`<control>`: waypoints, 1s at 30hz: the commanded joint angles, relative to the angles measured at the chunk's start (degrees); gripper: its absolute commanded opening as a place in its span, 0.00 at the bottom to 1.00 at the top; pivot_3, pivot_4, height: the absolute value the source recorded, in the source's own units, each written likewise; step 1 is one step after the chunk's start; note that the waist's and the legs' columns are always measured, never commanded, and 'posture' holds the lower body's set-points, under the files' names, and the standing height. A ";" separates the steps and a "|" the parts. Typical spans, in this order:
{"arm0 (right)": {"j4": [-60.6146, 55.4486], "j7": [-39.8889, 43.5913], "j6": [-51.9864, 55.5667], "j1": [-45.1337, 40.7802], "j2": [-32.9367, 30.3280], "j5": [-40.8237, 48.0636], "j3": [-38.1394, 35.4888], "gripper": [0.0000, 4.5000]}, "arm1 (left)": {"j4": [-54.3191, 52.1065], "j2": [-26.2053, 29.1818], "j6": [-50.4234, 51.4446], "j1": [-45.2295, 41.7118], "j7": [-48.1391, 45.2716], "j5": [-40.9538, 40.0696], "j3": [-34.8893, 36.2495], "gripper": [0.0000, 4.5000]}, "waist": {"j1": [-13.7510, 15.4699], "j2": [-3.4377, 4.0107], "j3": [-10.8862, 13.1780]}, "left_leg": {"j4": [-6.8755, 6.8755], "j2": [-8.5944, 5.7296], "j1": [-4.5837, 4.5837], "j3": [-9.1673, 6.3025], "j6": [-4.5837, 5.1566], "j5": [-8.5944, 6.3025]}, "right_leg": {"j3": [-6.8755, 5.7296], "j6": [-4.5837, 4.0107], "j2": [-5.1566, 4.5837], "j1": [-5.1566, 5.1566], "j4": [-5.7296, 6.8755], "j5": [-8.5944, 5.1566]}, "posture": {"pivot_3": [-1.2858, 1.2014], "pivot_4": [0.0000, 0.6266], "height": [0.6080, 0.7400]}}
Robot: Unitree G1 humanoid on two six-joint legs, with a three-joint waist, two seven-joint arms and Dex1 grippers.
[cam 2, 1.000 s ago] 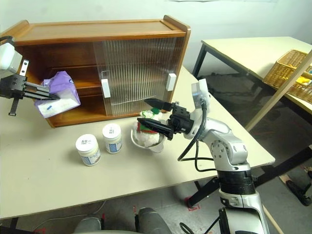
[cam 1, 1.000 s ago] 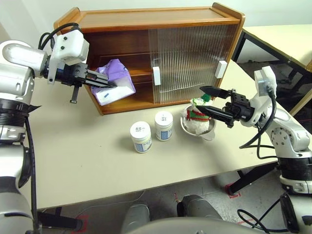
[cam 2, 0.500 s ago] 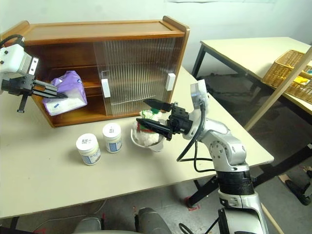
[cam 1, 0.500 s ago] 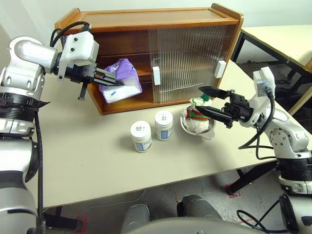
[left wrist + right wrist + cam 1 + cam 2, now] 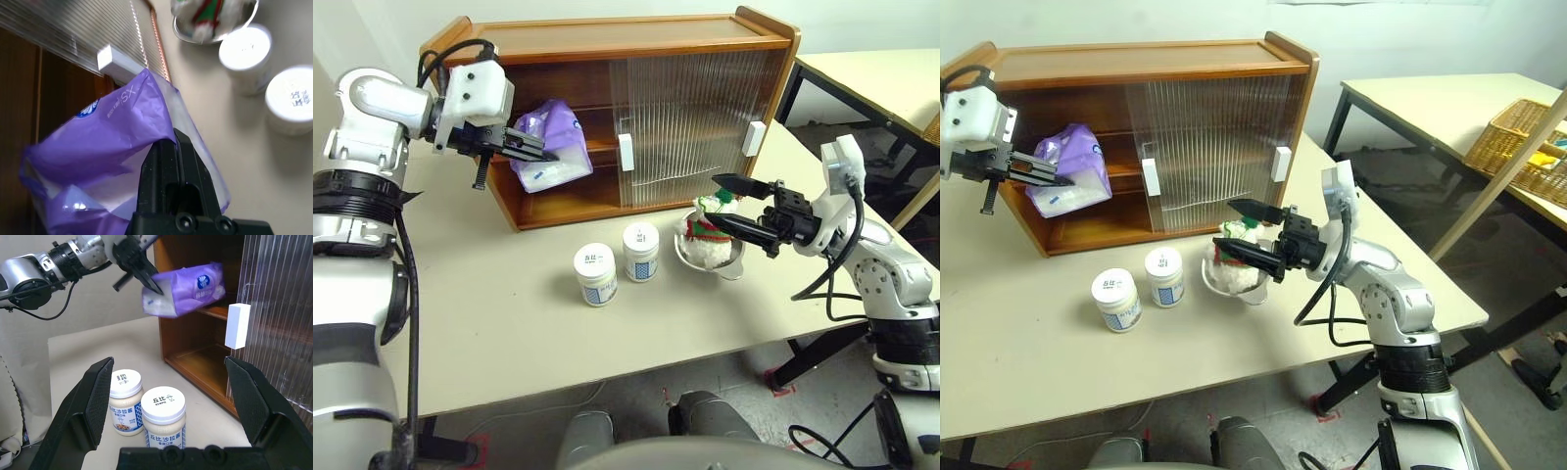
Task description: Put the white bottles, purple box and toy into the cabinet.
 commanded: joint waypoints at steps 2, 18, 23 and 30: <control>-0.83 -0.37 0.16 0.00 0.10 -0.45 0.18 1.00 | 7.72 -1.63 -7.27 -3.22 2.30 5.71 0.01 0.01 | -0.05 0.00 0.00 | -0.01 0.00 -0.02 -0.02 0.00 0.00 | 0.00 0.02 -0.01 0.00 -0.05 0.01 | 0.47 0.00 1.00; -2.00 -1.25 0.59 1.07 0.49 -0.06 0.40 1.00 | 16.21 -4.55 -16.30 -8.55 12.80 13.26 1.26 0.01 | -0.68 -0.01 0.01 | 0.09 -0.08 -0.23 0.19 0.04 0.01 | -0.09 0.35 0.08 -0.01 -0.26 0.08 | 0.47 0.00 1.00; -1.53 -0.85 0.54 0.67 0.52 -0.16 0.55 1.00 | 16.78 -3.91 -18.29 -9.69 16.92 15.58 0.72 0.01 | -0.76 -0.01 0.01 | 0.13 -0.10 -0.29 0.31 0.06 0.01 | -0.09 0.32 0.09 -0.07 -0.27 0.06 | 0.47 0.00 1.00; -1.46 -0.78 0.62 0.45 0.52 -0.17 0.64 1.00 | 18.37 -2.99 -20.70 -9.06 22.77 21.08 -0.74 0.14 | -1.18 0.03 0.03 | 0.13 -0.10 -0.30 0.39 0.16 0.00 | -0.05 0.28 0.09 -0.08 -0.28 0.03 | 0.47 0.00 1.00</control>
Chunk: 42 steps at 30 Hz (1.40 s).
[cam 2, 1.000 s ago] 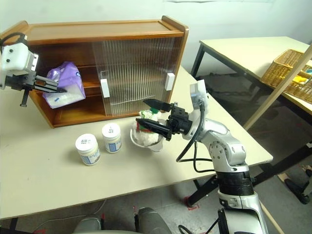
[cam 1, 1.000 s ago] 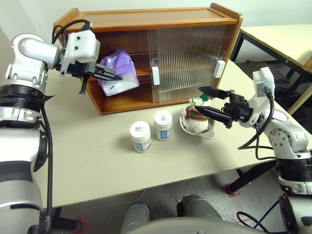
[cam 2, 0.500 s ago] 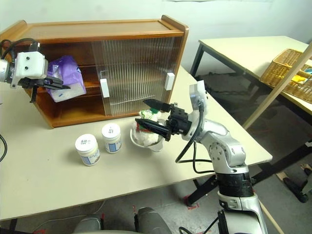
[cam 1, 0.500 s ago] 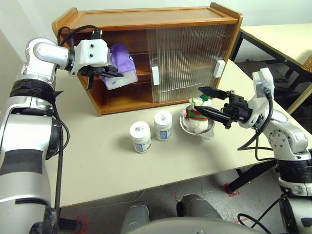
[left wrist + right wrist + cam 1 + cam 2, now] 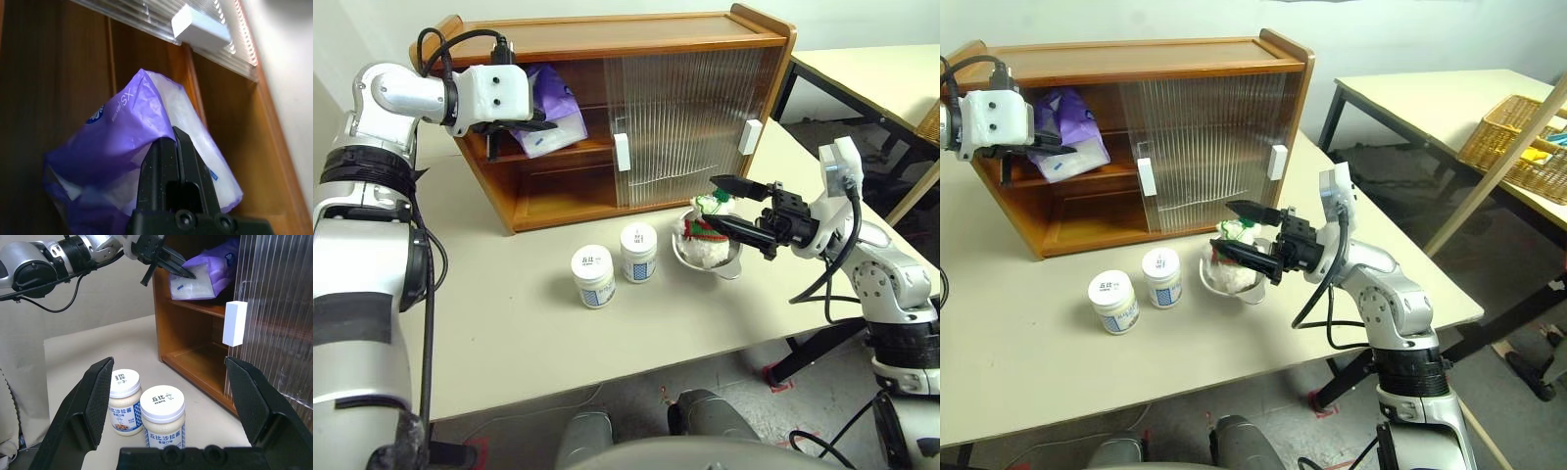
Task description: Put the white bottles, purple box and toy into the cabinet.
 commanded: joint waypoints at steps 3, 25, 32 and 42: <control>-0.21 0.09 0.42 -0.28 0.04 -0.29 0.41 1.00 | 1.57 0.03 -0.83 0.20 1.09 1.47 0.04 0.37 | -0.11 0.01 0.01 | 0.00 -0.01 -0.03 0.03 0.03 0.02 | 0.00 -0.01 0.00 -0.03 0.00 0.00 | 0.47 0.00 1.00; -0.22 0.34 0.87 -0.26 0.07 -0.30 0.83 1.00 | -4.71 -1.43 -1.46 4.11 3.11 -10.51 9.11 0.99 | -0.13 -0.03 0.00 | 0.28 -0.01 -0.57 0.19 0.10 -0.02 | -0.02 -0.07 0.02 -0.47 0.06 0.02 | 0.47 0.00 1.00; 0.13 0.50 1.19 -0.64 -0.05 -0.50 0.97 1.00 | -19.92 -3.17 14.80 13.22 -4.04 -26.10 16.36 0.99 | 0.07 -0.04 -0.01 | 0.55 -0.01 -0.69 0.21 0.12 -0.03 | -0.03 -0.48 0.02 -0.52 0.28 0.37 | 0.47 0.00 1.00; 0.68 0.83 1.39 -1.07 -0.19 -0.53 1.12 1.00 | -48.92 -1.57 46.52 34.31 4.84 -36.46 23.02 0.90 | 0.57 0.08 -0.09 | 0.58 -0.01 0.18 0.33 0.20 0.03 | -0.07 -0.22 0.03 0.19 0.33 0.29 | 0.48 0.00 1.00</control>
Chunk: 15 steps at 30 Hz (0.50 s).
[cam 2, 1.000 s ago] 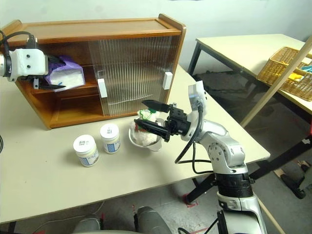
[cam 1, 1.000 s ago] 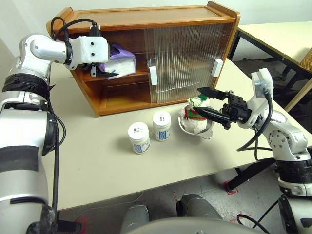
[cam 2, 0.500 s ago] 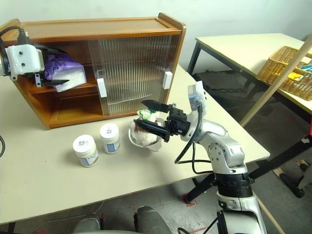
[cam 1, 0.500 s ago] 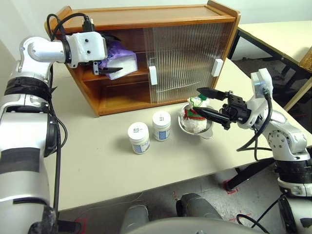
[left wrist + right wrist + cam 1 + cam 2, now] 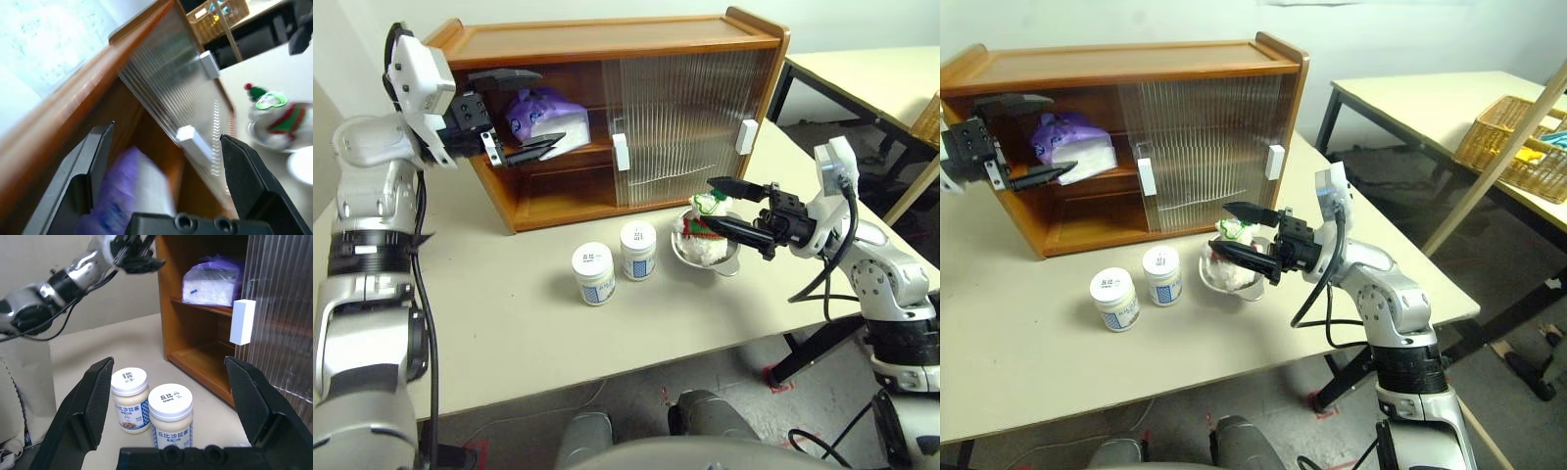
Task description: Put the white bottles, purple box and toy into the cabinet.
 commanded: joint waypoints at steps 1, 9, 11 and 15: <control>-0.04 0.21 0.43 -0.43 -0.09 -0.56 0.57 1.00 | -7.14 -0.22 8.77 4.04 4.38 -1.98 1.52 0.84 | 0.29 0.00 0.00 | 0.01 0.00 0.11 0.00 0.00 0.00 | 0.00 -0.02 0.00 0.11 0.00 0.01 | 0.48 0.00 1.00; 0.12 0.61 0.61 -0.53 -0.42 -0.53 0.53 1.00 | -17.78 -7.65 20.40 13.51 18.41 -3.98 3.99 0.21 | 0.50 0.02 -0.01 | -0.06 0.00 0.26 -0.02 -0.04 -0.02 | 0.03 -0.13 -0.01 0.17 -0.02 0.06 | 0.48 0.00 1.00; 0.08 0.70 0.71 -0.51 -0.55 -0.49 0.46 1.00 | -18.56 -9.65 22.36 14.48 22.27 -3.91 4.38 0.06 | 0.58 0.02 -0.01 | -0.09 0.00 0.24 -0.02 -0.06 -0.04 | 0.04 -0.17 -0.01 0.15 -0.03 0.04 | 0.48 0.00 1.00; -0.03 0.78 0.89 -0.43 -0.83 -0.36 0.35 1.00 | -19.32 -14.61 24.22 15.50 30.45 -3.65 5.46 0.00 | 0.88 0.01 -0.01 | -0.11 0.00 0.22 -0.01 -0.11 -0.06 | 0.06 -0.24 -0.01 0.15 -0.06 0.00 | 0.48 0.00 1.00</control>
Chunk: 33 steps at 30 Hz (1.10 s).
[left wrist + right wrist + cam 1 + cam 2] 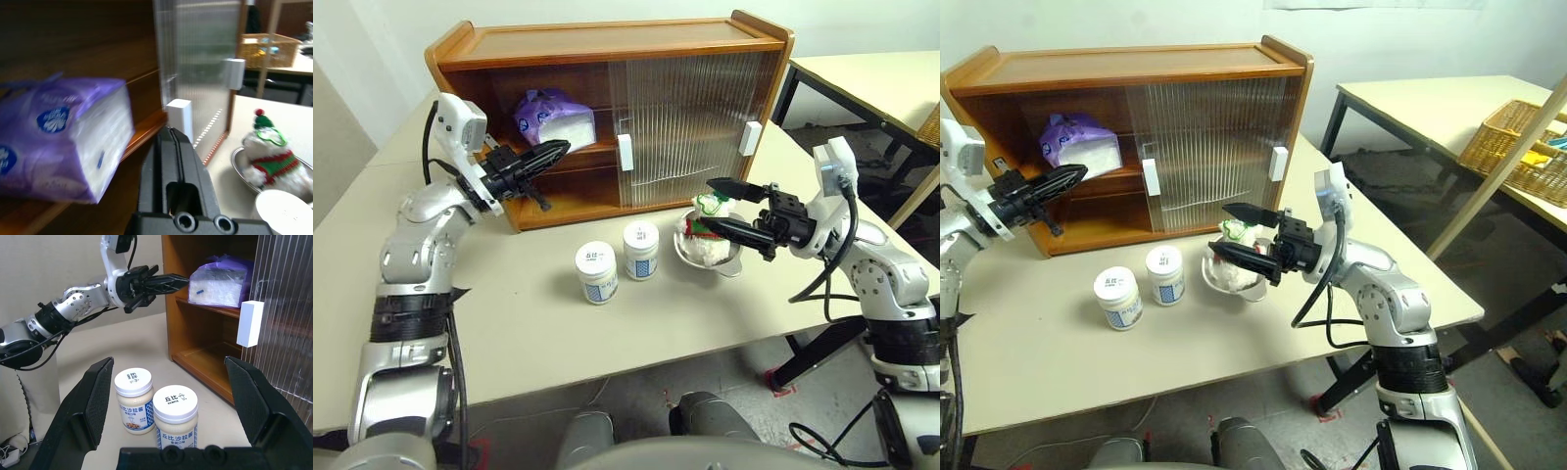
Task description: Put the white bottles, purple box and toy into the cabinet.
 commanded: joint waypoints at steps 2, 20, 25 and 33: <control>-0.28 0.36 0.71 -0.29 -0.51 -0.31 0.20 1.00 | -1.65 -4.14 1.43 1.45 7.67 0.87 1.46 0.00 | 0.16 -0.01 0.01 | 0.01 0.00 0.00 0.01 -0.01 -0.01 | 0.00 0.00 0.00 0.03 -0.05 0.00 | 0.48 0.00 1.00; -0.24 0.23 0.45 -0.02 -0.17 -0.37 0.17 1.00 | 2.79 -11.51 -2.04 0.32 23.46 7.54 1.39 0.00 | 0.52 -0.15 0.09 | 0.04 -0.01 0.06 0.04 -0.06 -0.03 | 0.02 0.01 0.00 0.13 -0.11 0.00 | 0.48 0.00 1.00; -0.48 0.01 0.38 0.21 0.07 -0.42 0.26 1.00 | 5.54 -12.21 -4.23 -1.49 25.40 8.54 1.94 0.00 | 0.57 -0.17 0.11 | 0.05 -0.01 0.03 0.04 -0.09 -0.05 | 0.03 0.01 0.00 0.13 -0.14 0.00 | 0.48 0.00 1.00; -0.88 -0.30 0.20 0.63 0.37 -0.47 0.20 1.00 | 8.47 -12.95 -7.05 -2.82 28.68 11.01 1.95 0.00 | 0.51 -0.19 0.12 | 0.05 -0.01 0.04 0.04 -0.09 -0.05 | 0.03 0.01 0.00 0.14 -0.15 0.00 | 0.47 0.00 1.00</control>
